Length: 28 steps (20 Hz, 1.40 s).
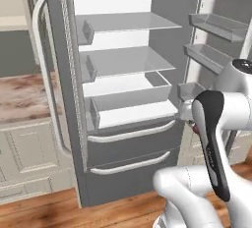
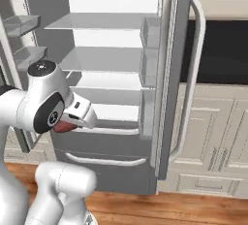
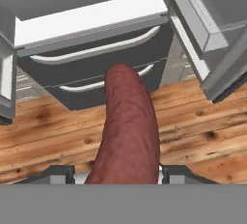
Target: Move the hot dog bun to the plate on the dining table and place the condiment next to that plate. Then navigate to the fridge and take the sausage and place it on the plate as well.
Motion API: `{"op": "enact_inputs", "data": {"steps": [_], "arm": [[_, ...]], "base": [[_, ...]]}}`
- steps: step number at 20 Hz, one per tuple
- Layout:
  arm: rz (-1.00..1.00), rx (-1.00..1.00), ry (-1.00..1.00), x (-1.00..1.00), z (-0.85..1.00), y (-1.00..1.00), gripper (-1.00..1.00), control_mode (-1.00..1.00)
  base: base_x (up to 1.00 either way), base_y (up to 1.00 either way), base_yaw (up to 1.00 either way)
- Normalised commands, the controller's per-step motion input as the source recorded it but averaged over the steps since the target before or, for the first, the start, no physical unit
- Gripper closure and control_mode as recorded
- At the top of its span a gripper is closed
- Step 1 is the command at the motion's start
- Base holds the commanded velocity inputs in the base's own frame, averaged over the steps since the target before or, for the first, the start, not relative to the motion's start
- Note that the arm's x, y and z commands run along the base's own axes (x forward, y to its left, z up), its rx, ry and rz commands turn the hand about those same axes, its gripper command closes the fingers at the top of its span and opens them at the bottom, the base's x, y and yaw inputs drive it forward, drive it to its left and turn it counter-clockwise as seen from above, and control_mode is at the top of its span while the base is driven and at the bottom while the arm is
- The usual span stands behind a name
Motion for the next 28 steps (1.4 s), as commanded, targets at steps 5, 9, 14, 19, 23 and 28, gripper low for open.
{"op": "enact_inputs", "data": {"steps": [5,9,14,19,23,28], "arm": [[0.00,0.00,0.00,0.00,0.00,0.00,1.00,1.00],[0.00,0.00,0.00,0.00,0.00,0.00,1.00,1.00],[0.00,0.00,0.00,0.00,0.00,0.00,1.00,1.00],[0.00,0.00,0.00,0.00,0.00,0.00,1.00,1.00],[0.00,0.00,0.00,0.00,0.00,0.00,1.00,1.00],[0.00,0.00,0.00,0.00,0.00,0.00,1.00,1.00]], "base": [[-0.65,0.00,-0.78],[-0.36,-0.01,-0.86],[-0.10,-0.23,-0.86],[0.06,-0.55,-0.85],[0.35,-0.56,-0.81],[0.83,-0.15,-0.66]]}}
